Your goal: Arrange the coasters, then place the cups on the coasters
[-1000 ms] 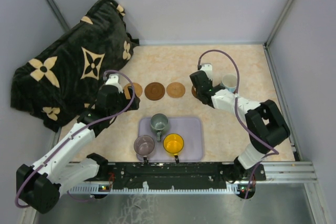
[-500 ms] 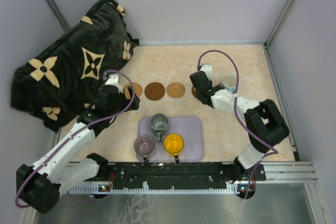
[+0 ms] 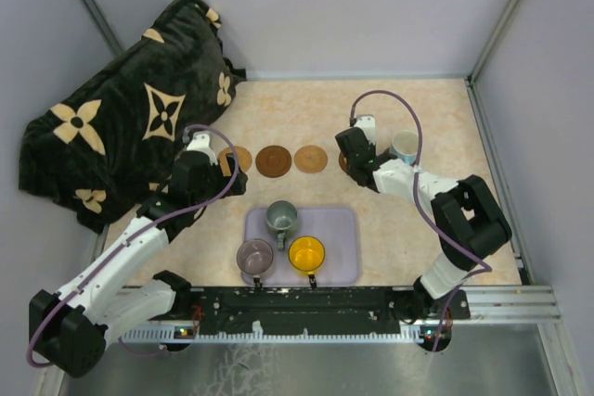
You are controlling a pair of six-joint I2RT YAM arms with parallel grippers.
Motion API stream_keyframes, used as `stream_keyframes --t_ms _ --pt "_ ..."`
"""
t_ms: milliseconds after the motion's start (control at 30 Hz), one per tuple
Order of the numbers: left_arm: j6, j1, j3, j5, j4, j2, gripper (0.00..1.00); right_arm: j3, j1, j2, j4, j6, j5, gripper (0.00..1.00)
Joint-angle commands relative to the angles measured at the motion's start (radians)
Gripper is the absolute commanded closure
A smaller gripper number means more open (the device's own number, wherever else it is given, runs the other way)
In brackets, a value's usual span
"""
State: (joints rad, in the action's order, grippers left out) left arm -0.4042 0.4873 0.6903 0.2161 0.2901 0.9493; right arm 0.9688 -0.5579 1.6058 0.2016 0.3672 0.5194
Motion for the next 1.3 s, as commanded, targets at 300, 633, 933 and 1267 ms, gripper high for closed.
stream_keyframes --t_ms 300,633,933,1267 --pt "-0.002 -0.002 -0.008 -0.006 -0.025 0.001 0.01 0.014 0.007 -0.012 -0.074 0.024 0.028 0.74" --pt "-0.002 -0.003 -0.007 -0.007 -0.026 0.004 0.01 0.01 0.007 -0.032 -0.066 0.027 0.029 0.41" --pt "-0.002 -0.003 -0.006 -0.007 -0.024 -0.002 0.01 0.033 0.006 -0.097 -0.038 0.02 0.047 0.31" --pt "-0.007 -0.002 -0.008 -0.003 -0.022 -0.012 0.01 0.037 -0.057 -0.289 0.079 0.063 0.113 0.28"
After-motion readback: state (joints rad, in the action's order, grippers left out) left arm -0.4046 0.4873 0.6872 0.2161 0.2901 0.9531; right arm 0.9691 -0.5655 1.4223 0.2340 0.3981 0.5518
